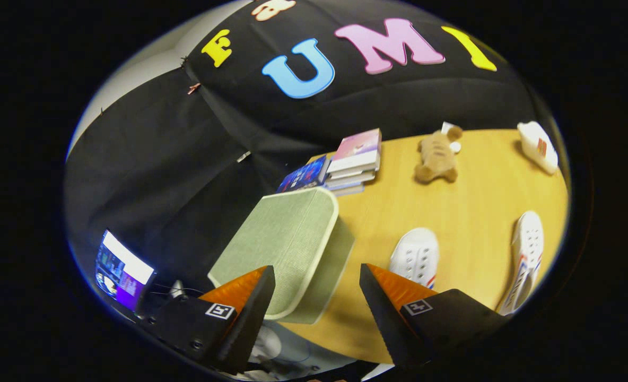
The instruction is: Open the storage box then place both shoes into the box .Put the left shoe in first, then the right shoe, with the right side of both shoes facing outward in a uniform manner.
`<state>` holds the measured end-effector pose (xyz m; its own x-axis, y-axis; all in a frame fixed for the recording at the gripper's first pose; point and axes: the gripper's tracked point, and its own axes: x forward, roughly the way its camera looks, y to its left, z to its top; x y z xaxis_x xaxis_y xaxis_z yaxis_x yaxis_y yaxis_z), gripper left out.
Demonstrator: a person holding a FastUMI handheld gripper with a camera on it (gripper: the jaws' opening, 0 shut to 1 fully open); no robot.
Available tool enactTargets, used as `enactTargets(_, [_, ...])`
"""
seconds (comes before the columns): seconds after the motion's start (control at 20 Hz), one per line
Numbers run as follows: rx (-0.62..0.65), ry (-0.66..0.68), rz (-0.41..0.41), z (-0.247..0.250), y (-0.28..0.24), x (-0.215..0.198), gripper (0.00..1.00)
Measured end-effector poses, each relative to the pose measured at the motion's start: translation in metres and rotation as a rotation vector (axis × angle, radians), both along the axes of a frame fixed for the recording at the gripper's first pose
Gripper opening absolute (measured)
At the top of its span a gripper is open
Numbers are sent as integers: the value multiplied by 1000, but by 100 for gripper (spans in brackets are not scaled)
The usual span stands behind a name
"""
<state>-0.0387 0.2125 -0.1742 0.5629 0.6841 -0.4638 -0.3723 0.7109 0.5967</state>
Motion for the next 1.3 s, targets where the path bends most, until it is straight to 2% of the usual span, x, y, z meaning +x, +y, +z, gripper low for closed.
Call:
enactTargets(0.15, [123,161,74,-21,31,-17,98])
enactTargets(0.4, [282,319,107,-39,51,-16,98])
enactTargets(0.55, [364,430,191,-45,70,-27,98])
enactTargets(0.7, [473,536,191,-42,79,-26,97])
enactTargets(0.8, [487,562,181,-42,82,-21,96])
enactTargets(0.9, [490,562,177,-40,79,-20,84])
enactTargets(0.95, [505,577,185,-35,78,-23,74])
enactTargets(1.05, [521,597,184,-29,75,-24,70])
enactTargets(1.2, [562,626,196,-13,75,-28,55])
enactTargets(1.3, [543,610,201,-11,74,-31,55])
